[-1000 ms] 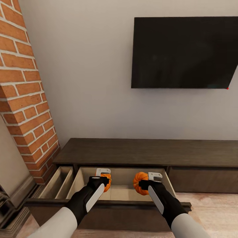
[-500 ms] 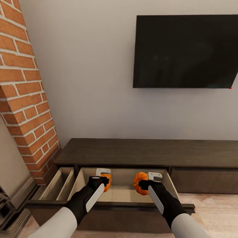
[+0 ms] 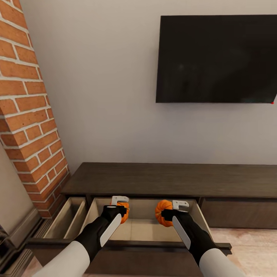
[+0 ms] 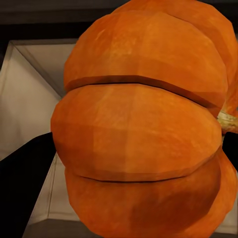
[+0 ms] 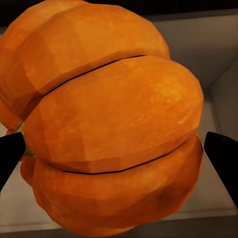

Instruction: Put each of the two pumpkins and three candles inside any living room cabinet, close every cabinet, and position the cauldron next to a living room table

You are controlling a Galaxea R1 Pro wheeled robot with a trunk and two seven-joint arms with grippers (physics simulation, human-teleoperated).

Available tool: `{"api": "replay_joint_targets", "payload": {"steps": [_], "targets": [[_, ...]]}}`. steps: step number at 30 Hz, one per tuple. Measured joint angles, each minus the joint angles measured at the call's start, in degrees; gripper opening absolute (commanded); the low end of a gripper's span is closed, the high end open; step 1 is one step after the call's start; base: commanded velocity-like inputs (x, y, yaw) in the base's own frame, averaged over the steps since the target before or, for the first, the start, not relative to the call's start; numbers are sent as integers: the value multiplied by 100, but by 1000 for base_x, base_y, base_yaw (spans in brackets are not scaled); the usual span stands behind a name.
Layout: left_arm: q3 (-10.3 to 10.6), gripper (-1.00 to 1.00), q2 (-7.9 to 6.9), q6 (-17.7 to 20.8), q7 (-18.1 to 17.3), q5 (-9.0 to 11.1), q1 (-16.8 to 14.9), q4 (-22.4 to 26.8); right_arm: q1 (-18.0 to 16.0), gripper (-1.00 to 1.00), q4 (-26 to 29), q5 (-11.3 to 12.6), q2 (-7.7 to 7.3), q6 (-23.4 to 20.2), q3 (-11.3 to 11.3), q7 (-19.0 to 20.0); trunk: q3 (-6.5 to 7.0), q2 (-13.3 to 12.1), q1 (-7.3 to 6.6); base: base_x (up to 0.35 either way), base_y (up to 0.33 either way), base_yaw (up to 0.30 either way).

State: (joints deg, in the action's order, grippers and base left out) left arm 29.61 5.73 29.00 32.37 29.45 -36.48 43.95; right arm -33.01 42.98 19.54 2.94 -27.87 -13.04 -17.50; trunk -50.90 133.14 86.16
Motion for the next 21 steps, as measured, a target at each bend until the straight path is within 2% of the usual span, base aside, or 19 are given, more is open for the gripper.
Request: {"api": "replay_joint_targets", "payload": {"steps": [12,21], "targets": [[11,-100,2,1,0,-2,2,-3,0,-100,-72,-49,0,163,-7,0,0,0,0,4,0,0],[-3,-100,2,3,3,10,3,-14,1,-100,-72,-58,0,189,-7,5,-162,359,198,0,0,0]]}}
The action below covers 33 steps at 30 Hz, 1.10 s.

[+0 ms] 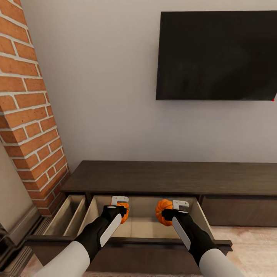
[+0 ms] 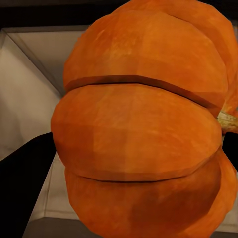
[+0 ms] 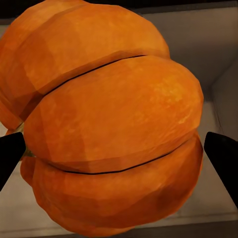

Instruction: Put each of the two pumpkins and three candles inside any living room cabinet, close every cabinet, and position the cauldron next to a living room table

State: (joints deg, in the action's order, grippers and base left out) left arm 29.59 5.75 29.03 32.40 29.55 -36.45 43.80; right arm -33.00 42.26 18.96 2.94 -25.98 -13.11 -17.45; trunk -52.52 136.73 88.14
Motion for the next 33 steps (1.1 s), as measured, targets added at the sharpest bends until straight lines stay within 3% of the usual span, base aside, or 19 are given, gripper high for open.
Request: {"api": "replay_joint_targets", "payload": {"steps": [6,9,16,23,33], "targets": [[-16,-100,2,0,6,3,-3,-9,0,-100,23,7,3,3,-7,12,-108,241,132,0,0,0],[-25,-100,1,-1,6,3,-4,-9,1,-100,12,42,99,16,-34,28,-162,361,198,0,0,0],[-293,-100,0,1,6,-1,-4,8,0,-100,-109,-8,157,333,-41,5,-287,642,352,0,0,0],[-302,-100,0,-1,6,-2,-4,22,0,-100,-158,-6,158,401,-41,-6,-375,653,365,0,0,0],[-322,-100,0,8,11,-17,-4,20,-2,-100,-157,-14,159,395,-38,-21,-375,654,363,38,0,0]]}}
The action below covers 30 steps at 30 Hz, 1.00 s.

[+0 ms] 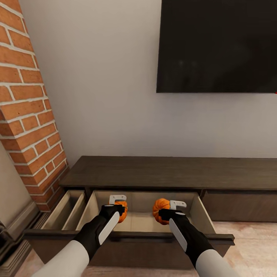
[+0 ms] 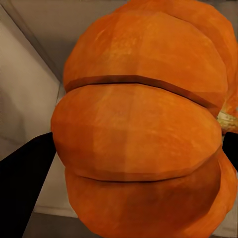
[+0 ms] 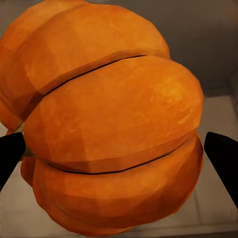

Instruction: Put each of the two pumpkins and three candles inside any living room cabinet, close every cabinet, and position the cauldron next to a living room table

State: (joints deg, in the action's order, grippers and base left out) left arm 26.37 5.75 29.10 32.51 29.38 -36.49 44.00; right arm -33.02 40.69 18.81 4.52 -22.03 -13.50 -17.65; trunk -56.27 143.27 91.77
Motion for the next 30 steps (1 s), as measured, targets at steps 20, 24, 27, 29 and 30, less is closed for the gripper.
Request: {"api": "replay_joint_targets", "payload": {"steps": [20,24,27,29,30], "targets": [[0,-100,0,-2,4,3,1,4,-6,-100,5,7,-4,21,-110,12,0,0,0,67,0,0],[6,-100,-1,-4,4,8,-1,5,-6,-100,-11,18,0,22,-114,23,0,0,1,22,0,0],[7,-100,0,-4,4,6,0,4,-7,-100,-22,25,0,0,-113,19,0,0,1,4,0,0],[3,-100,0,5,3,6,-1,4,-6,-100,-27,35,0,-58,-109,11,-22,0,4,1,0,0],[0,-100,0,5,4,17,-1,4,-7,-100,-28,38,0,-75,-109,10,-44,2,7,0,0,0]]}}
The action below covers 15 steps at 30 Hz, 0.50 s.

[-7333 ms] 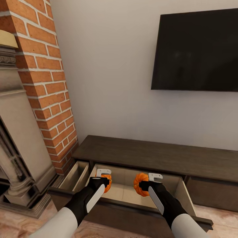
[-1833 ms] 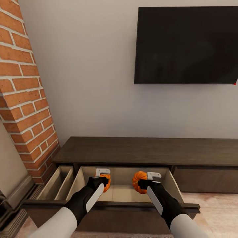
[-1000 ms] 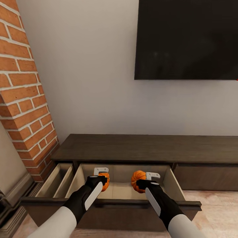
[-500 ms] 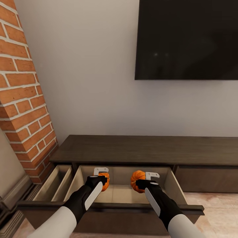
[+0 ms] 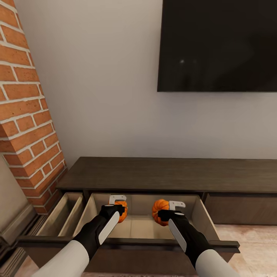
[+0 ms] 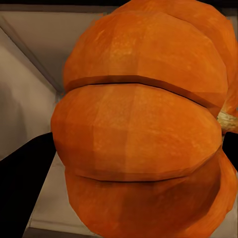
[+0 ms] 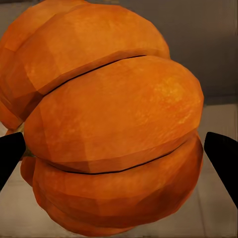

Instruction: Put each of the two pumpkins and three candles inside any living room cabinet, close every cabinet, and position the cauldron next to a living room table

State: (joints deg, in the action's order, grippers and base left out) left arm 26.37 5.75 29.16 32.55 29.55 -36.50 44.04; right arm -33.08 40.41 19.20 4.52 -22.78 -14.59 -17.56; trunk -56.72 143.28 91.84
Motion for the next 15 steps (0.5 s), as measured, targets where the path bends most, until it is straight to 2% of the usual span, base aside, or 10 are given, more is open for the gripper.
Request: {"api": "replay_joint_targets", "payload": {"steps": [4,9,15], "targets": [[-12,-100,0,37,-16,6,0,0,0,-100,7,10,0,-43,10,-70,-89,5,10,0,0,0],[-12,-100,2,83,-27,11,0,0,0,-100,13,39,7,-263,11,-375,-200,12,23,0,0,0],[-7,-100,8,93,-28,10,-1,0,0,-100,18,47,8,-325,10,-430,-332,20,39,0,0,0]]}}
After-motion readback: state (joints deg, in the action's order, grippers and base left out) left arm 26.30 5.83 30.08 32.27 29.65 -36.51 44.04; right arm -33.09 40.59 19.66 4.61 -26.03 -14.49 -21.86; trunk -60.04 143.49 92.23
